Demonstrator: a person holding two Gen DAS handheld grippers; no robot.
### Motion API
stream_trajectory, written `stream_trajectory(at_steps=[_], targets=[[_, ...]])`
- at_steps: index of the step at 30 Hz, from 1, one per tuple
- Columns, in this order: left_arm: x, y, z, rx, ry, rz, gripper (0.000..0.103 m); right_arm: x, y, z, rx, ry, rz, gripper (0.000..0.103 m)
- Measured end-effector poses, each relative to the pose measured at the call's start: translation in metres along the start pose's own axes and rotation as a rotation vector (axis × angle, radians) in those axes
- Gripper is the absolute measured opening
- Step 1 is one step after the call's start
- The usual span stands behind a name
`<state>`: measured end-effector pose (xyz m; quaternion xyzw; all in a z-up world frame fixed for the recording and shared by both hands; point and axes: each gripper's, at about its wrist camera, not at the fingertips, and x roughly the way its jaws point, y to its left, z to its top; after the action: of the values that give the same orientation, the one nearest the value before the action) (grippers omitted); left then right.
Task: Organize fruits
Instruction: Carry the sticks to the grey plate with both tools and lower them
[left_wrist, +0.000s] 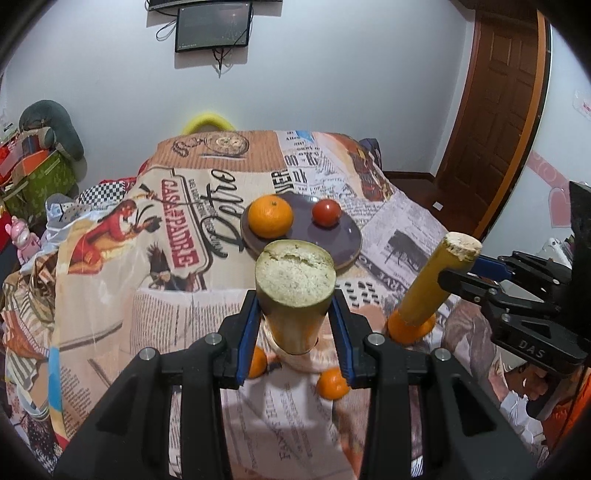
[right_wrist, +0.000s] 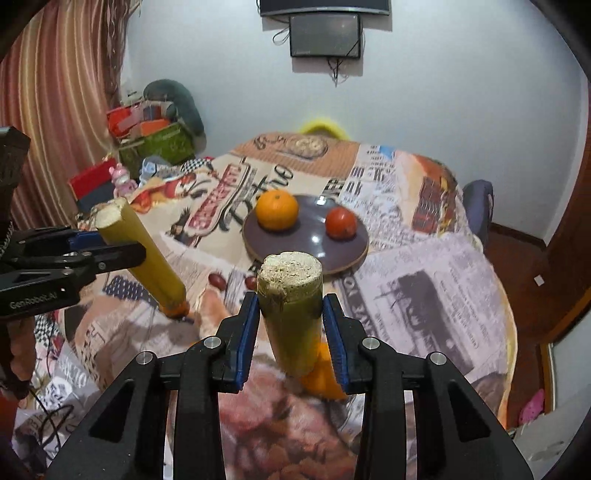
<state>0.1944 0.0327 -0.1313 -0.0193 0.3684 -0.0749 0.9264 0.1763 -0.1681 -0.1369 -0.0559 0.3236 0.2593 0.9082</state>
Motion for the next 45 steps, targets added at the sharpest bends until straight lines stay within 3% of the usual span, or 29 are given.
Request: stream_trajectory(at_steps=[13, 26, 45], targets=[[0.036, -0.013, 0.033, 0.027, -0.013, 0.019, 0.037, 0.006, -0.019, 0.025, 0.008, -0.063, -0.020, 0.032], [0.079, -0.023, 0.057, 0.048, -0.006, 0.013, 0.037, 0.031, -0.036, 0.034, 0.030, -0.060, -0.003, 0.032], [0.166, -0.013, 0.084, 0.015, 0.094, -0.037, 0.037, 0.086, -0.056, 0.049, 0.036, -0.025, 0.015, 0.032]])
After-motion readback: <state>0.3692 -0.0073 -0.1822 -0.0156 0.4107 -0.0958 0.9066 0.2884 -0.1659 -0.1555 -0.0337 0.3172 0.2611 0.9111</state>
